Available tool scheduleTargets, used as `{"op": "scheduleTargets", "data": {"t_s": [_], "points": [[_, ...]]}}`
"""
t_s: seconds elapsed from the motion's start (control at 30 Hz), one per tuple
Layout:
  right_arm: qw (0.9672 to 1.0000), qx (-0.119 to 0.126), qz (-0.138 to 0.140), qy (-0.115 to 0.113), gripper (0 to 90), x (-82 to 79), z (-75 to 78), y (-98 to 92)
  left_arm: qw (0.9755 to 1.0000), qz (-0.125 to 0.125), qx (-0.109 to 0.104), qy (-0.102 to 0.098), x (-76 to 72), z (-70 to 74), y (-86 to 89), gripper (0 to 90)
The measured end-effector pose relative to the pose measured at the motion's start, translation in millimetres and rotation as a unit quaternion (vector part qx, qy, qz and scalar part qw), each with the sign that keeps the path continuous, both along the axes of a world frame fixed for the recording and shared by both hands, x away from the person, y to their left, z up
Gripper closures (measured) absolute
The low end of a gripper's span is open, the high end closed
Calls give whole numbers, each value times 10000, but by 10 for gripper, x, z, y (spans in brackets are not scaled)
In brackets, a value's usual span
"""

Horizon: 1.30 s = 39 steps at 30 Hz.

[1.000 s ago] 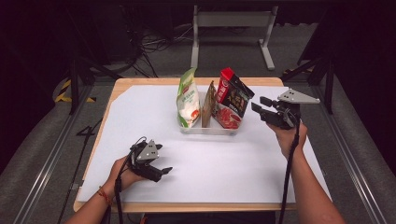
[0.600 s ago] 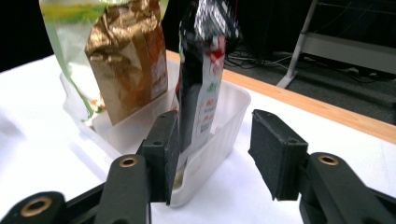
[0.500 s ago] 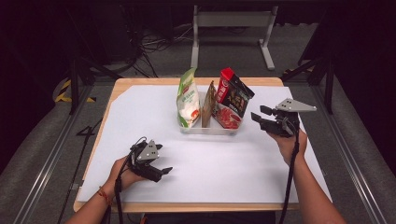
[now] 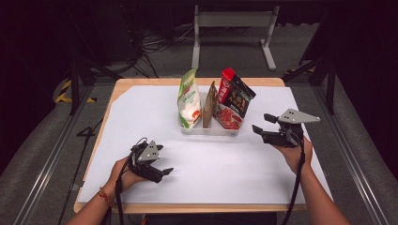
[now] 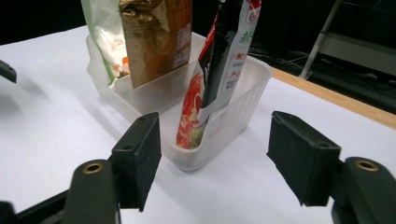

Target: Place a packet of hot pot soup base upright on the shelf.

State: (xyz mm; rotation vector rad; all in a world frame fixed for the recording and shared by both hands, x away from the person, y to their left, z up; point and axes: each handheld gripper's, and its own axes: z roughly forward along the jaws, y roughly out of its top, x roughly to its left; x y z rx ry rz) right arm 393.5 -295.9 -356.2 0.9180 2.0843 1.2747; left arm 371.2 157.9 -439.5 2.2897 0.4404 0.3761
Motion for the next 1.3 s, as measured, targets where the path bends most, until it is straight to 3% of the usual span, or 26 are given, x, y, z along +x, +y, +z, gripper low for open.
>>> {"op": "scheduleTargets", "data": {"t_s": [0.23,0.53,1.1,1.3], "points": [[10000,-89,4,-1,296,-101,-61,-38,10000,35,-29,-1,-3,5,8,122],[9988,-487,34,-28,275,-249,-185,-61,10000,57,-42,10,0,3,5,122],[9960,-875,183,18,243,-427,-342,-100,10000,59,-31,16,-2,4,-8,122],[9961,-865,180,1,228,-497,-395,-153,10000,71,-38,14,-4,6,-6,122]]}}
